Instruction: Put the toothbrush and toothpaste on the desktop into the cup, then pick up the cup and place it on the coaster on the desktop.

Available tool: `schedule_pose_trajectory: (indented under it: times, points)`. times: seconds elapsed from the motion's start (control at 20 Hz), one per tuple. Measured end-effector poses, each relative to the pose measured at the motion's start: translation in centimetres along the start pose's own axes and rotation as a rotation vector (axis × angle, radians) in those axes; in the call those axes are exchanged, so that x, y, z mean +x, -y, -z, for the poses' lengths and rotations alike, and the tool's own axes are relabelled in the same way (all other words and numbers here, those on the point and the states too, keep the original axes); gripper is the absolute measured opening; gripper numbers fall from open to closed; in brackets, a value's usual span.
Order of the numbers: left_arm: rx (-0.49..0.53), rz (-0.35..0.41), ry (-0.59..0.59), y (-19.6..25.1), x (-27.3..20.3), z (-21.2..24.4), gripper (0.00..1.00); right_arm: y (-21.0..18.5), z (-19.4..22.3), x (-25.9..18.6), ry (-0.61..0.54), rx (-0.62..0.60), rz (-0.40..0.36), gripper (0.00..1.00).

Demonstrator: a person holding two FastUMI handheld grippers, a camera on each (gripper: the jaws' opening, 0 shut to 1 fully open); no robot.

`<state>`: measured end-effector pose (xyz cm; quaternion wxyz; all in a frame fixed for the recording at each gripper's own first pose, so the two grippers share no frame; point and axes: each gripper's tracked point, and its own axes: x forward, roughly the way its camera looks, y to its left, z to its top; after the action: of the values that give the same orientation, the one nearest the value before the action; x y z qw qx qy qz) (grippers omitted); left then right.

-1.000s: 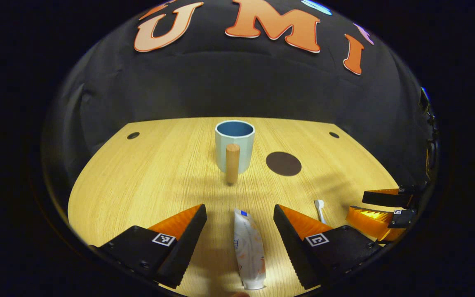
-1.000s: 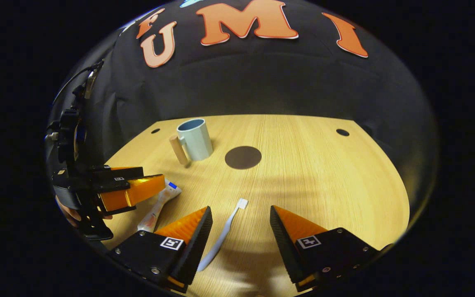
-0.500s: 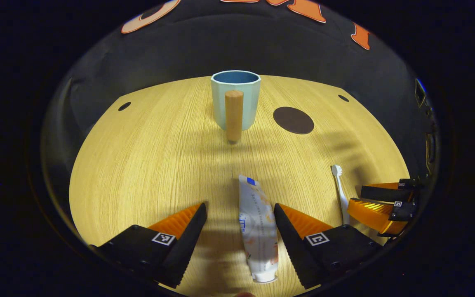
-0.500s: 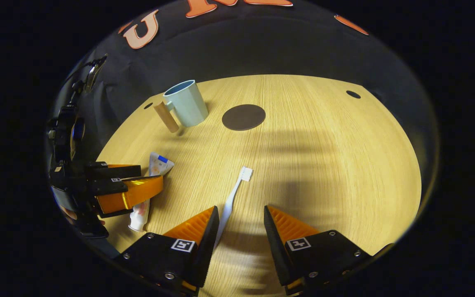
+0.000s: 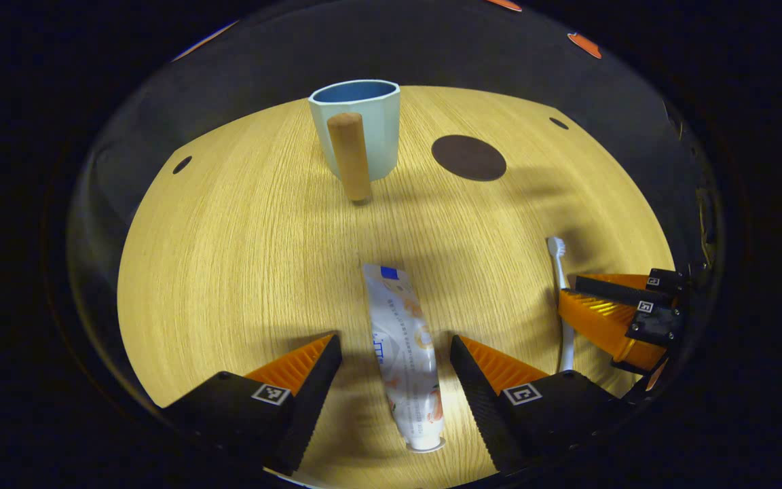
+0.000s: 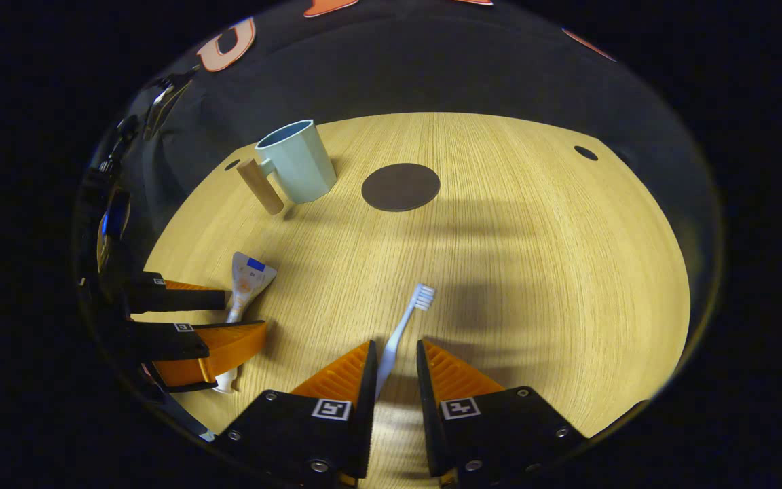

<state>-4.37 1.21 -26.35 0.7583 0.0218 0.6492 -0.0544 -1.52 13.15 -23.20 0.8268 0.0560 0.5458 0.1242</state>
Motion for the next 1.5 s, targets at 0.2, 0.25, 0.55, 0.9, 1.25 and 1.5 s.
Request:
schedule_pose_trajectory:
  times: [0.2, 0.25, 0.55, 0.9, 1.25, 1.5]
  points:
    - [-0.034, -0.017, -0.015, 0.5, -0.1, 0.3, 0.60, 0.3, -0.8, 0.7, 0.019, 0.056, 0.006, 0.13]
    - [-0.039, -0.022, -0.016, 0.4, -0.5, 0.5, 0.56, 0.2, -1.0, 0.9, 0.024, 0.075, -0.006, 0.10]
    - [-0.069, 0.033, 0.062, 0.0, 0.3, -2.0, 0.11, -0.1, -1.2, 1.0, 0.069, 0.203, -0.090, 0.03]
    - [-0.076, 0.044, 0.208, -0.7, 0.5, -5.3, 0.08, -1.3, -2.8, -1.5, 0.176, 0.195, -0.193, 0.01]
    - [-0.087, -0.030, 0.426, -2.4, -2.0, -8.6, 0.08, -0.7, -5.2, -4.5, 0.349, 0.142, -0.159, 0.01]
    - [-0.093, -0.051, 0.614, -1.9, -5.4, -11.5, 0.08, -0.7, -8.7, -7.9, 0.540, 0.106, -0.151, 0.01]
